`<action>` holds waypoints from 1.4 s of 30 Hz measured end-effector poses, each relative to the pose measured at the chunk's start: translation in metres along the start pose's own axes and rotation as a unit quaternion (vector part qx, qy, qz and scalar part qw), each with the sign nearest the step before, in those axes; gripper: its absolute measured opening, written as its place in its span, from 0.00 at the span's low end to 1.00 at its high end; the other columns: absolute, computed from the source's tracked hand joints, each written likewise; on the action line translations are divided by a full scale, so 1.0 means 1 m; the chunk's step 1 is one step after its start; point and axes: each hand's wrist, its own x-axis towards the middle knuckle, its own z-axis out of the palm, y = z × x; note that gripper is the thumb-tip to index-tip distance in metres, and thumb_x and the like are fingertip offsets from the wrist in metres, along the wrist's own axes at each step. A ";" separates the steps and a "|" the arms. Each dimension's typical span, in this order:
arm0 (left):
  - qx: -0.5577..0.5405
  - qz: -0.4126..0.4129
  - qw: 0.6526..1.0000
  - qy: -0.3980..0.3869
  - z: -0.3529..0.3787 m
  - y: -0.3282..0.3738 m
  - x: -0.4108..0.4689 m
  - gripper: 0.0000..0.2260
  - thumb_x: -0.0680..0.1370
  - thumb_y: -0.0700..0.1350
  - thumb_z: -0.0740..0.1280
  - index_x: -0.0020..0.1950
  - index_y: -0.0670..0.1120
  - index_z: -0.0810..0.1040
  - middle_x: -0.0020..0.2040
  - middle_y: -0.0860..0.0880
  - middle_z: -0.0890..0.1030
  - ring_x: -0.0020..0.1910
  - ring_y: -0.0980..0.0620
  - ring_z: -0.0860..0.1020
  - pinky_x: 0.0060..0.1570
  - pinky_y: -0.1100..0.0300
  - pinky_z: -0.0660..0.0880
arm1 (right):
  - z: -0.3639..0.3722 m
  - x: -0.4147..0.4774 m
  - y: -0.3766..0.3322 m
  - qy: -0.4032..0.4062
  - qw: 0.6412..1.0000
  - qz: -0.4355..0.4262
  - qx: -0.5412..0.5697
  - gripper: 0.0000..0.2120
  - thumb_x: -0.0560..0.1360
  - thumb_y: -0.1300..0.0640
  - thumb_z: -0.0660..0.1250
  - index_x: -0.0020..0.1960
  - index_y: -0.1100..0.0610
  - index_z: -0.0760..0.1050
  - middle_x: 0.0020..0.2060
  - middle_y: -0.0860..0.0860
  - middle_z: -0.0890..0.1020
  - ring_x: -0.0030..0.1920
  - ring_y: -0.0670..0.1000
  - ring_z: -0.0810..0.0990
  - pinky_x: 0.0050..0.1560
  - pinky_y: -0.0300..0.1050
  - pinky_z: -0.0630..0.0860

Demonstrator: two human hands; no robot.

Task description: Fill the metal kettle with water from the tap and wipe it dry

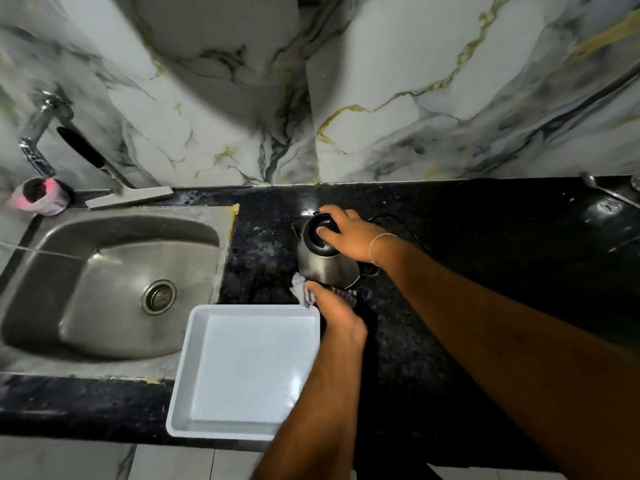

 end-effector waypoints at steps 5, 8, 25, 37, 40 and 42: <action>0.156 0.072 0.984 0.038 0.019 -0.006 -0.022 0.35 0.86 0.65 0.57 0.88 0.49 0.56 0.86 0.43 0.65 0.83 0.43 0.67 0.83 0.45 0.64 | 0.002 0.002 0.013 -0.003 0.999 0.005 0.045 0.30 0.82 0.35 0.61 0.82 0.36 0.60 0.80 0.57 0.68 0.74 0.64 0.76 0.73 0.58 0.72; 0.177 0.136 0.972 0.071 0.039 0.036 0.013 0.30 0.86 0.62 0.58 0.80 0.43 0.73 0.77 0.39 0.78 0.76 0.40 0.76 0.77 0.44 0.72 | -0.001 0.004 0.013 0.011 0.998 0.004 0.062 0.29 0.83 0.37 0.63 0.82 0.38 0.61 0.78 0.58 0.70 0.74 0.63 0.75 0.74 0.57 0.71; 0.309 0.076 0.947 -0.050 -0.038 0.163 0.021 0.25 0.87 0.59 0.59 0.59 0.39 0.86 0.51 0.43 0.90 0.49 0.43 0.88 0.53 0.47 0.85 | 0.000 -0.008 0.001 0.060 0.996 -0.023 0.055 0.29 0.74 0.31 0.60 0.74 0.29 0.64 0.74 0.53 0.75 0.68 0.64 0.80 0.67 0.58 0.77; 0.558 -0.050 0.808 -0.181 -0.218 0.176 0.025 0.13 0.83 0.38 0.72 0.67 0.39 0.84 0.63 0.38 0.88 0.66 0.37 0.85 0.67 0.48 0.81 | 0.004 -0.019 -0.011 0.100 0.995 0.014 0.024 0.25 0.83 0.42 0.67 0.79 0.40 0.70 0.73 0.54 0.79 0.68 0.57 0.80 0.65 0.52 0.75; 0.663 0.050 0.739 -0.109 -0.233 0.175 0.049 0.14 0.82 0.39 0.72 0.67 0.40 0.83 0.63 0.41 0.87 0.66 0.38 0.84 0.68 0.51 0.79 | 0.008 -0.025 -0.017 0.114 0.992 0.053 -0.003 0.27 0.83 0.37 0.65 0.80 0.38 0.68 0.75 0.54 0.77 0.70 0.59 0.80 0.68 0.59 0.78; 0.734 0.132 0.660 -0.087 -0.236 0.181 0.056 0.21 0.82 0.48 0.72 0.74 0.48 0.77 0.68 0.48 0.84 0.67 0.42 0.82 0.65 0.54 0.78 | 0.005 -0.028 -0.023 0.148 0.987 0.067 -0.015 0.30 0.82 0.35 0.65 0.82 0.40 0.68 0.77 0.54 0.76 0.72 0.60 0.79 0.70 0.61 0.77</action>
